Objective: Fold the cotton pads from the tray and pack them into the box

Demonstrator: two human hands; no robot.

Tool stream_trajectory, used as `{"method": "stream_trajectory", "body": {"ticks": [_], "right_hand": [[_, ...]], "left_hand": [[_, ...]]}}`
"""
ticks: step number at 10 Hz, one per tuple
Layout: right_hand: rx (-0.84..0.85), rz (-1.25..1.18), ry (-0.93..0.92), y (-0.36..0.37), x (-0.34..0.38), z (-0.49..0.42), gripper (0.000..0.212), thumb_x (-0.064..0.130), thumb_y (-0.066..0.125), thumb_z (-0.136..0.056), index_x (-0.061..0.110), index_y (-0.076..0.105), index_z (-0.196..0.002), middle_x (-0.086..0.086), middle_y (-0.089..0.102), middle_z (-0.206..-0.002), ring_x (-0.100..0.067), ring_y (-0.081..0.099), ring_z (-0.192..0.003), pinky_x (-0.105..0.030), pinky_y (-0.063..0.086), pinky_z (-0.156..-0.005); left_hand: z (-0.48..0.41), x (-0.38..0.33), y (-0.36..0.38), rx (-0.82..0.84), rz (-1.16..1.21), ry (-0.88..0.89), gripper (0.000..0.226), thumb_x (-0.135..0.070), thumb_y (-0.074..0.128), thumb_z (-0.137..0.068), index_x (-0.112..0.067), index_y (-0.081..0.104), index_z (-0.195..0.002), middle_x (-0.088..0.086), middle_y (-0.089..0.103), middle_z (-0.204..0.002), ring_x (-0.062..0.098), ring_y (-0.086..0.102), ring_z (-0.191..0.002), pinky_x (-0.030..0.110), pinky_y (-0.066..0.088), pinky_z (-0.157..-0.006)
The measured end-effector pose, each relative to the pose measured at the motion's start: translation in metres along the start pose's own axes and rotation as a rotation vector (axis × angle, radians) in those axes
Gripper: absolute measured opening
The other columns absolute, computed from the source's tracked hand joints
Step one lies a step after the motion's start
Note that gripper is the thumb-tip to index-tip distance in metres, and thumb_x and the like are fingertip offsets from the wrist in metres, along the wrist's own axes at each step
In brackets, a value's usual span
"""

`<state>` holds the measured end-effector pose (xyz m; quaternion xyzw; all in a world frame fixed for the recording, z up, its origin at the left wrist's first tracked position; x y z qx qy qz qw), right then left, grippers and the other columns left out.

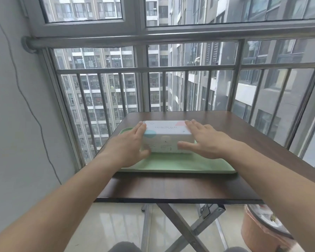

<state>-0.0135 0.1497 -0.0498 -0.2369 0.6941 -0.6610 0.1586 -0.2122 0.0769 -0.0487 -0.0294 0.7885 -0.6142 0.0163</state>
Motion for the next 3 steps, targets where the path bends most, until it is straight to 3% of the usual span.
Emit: {"method": "stream_trajectory", "body": {"ticks": [2,3], "right_hand": [[0.018,0.145,0.088,-0.015,0.0,0.001,0.092,0.083,0.026,-0.087,0.027,0.011,-0.159,-0.004,0.017,-0.164,-0.031,0.022,-0.146,-0.054,0.035,-0.111],[0.005,0.1,0.073,-0.026,0.012,0.004,0.089,0.081,0.029,-0.088,0.025,0.02,-0.157,-0.007,0.023,-0.161,-0.031,0.026,-0.144,-0.054,0.034,-0.112]], "left_hand": [[-0.008,-0.005,-0.008,0.077,-0.083,-0.045,0.085,-0.063,0.048,-0.092,-0.023,0.013,-0.159,-0.009,0.011,-0.168,0.024,0.037,-0.144,0.045,0.043,-0.103],[-0.011,-0.013,-0.025,0.069,-0.038,-0.069,0.076,-0.066,0.044,-0.092,-0.02,0.033,-0.151,-0.003,0.039,-0.155,0.023,0.049,-0.131,0.043,0.046,-0.093]]}}
Point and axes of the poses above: each hand's wrist, its own z-axis away from the middle knuckle, its own y-axis out of the palm, x = y × z, the point moved 10 cm from there along -z, towards the middle knuckle
